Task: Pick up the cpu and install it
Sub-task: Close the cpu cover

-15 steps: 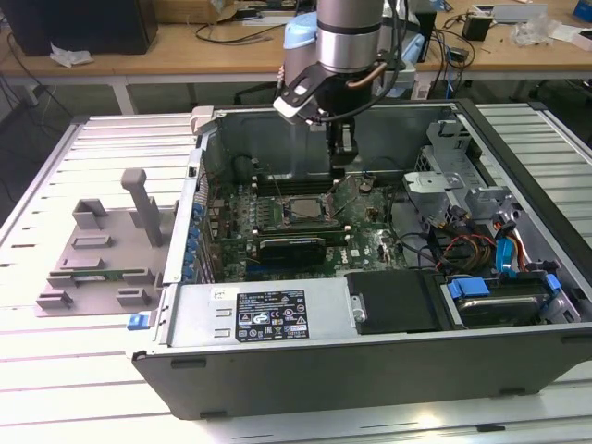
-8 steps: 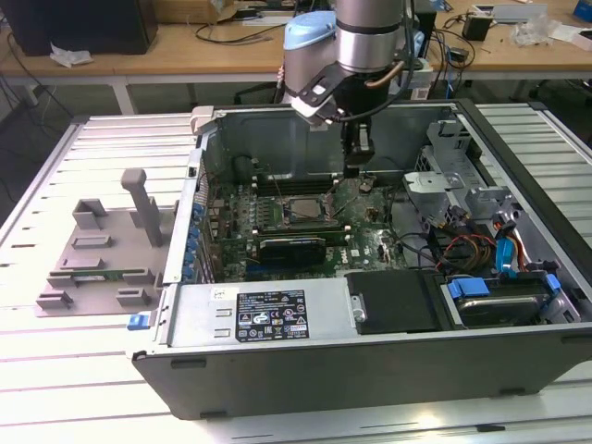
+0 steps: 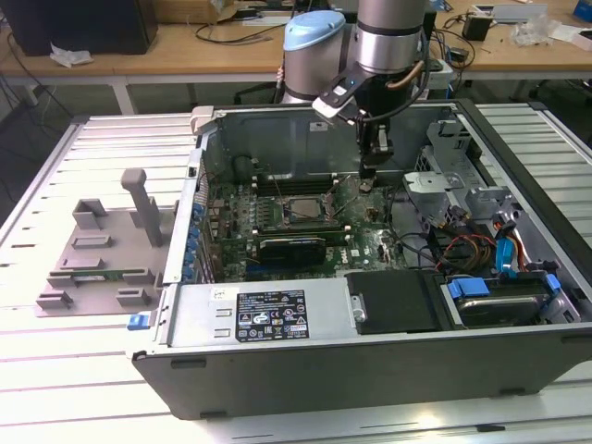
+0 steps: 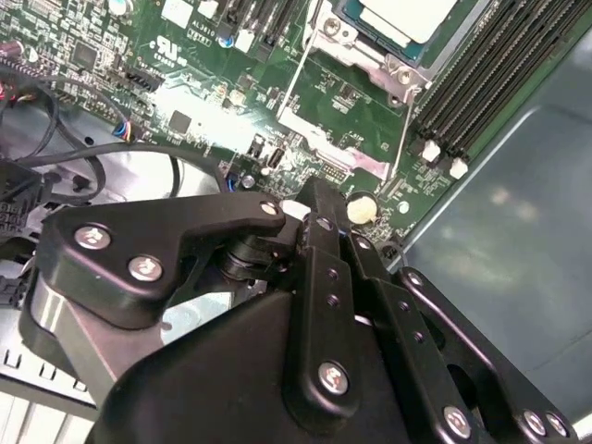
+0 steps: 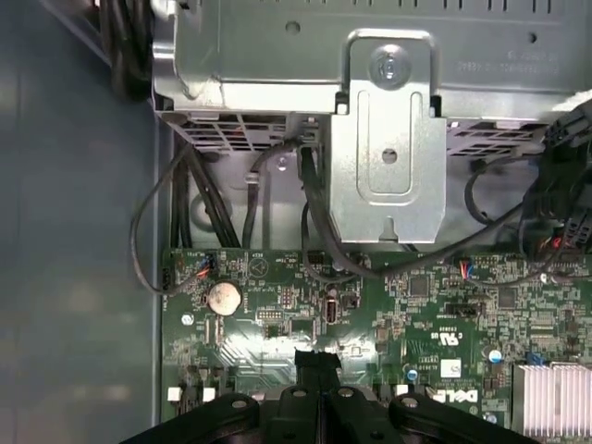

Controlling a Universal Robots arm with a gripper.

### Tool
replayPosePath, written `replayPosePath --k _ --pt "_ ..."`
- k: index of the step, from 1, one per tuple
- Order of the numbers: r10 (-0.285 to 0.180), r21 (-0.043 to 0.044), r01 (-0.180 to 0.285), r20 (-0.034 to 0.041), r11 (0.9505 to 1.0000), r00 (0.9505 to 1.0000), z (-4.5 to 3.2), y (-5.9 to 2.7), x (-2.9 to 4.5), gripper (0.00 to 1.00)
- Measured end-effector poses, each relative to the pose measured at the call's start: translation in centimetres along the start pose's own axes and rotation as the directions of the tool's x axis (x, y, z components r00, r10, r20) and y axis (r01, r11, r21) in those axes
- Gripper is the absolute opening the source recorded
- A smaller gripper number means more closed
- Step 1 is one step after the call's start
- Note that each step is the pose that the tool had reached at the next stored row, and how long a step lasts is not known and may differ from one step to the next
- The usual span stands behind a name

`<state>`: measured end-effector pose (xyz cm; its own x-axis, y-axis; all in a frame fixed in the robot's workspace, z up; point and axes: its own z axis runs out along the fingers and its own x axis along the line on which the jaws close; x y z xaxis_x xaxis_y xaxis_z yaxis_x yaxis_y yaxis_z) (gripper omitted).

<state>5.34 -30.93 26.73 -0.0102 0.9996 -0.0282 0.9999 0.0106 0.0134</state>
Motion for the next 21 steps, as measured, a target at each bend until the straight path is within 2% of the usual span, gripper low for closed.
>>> replayPosePath --k 6,9,13,21 --pt "0.0 0.0077 0.0 -0.0002 1.0 1.0 2.1 0.02 0.06 0.11" --pt "0.0 0.0078 0.0 -0.0001 1.0 1.0 2.14 0.02 0.06 0.11" --pt "0.0 0.0078 0.0 -0.0003 1.0 1.0 2.13 -0.58 0.07 0.11" --pt "0.0 0.0033 0.0 -0.0002 1.0 1.0 2.1 -2.52 0.17 0.11"
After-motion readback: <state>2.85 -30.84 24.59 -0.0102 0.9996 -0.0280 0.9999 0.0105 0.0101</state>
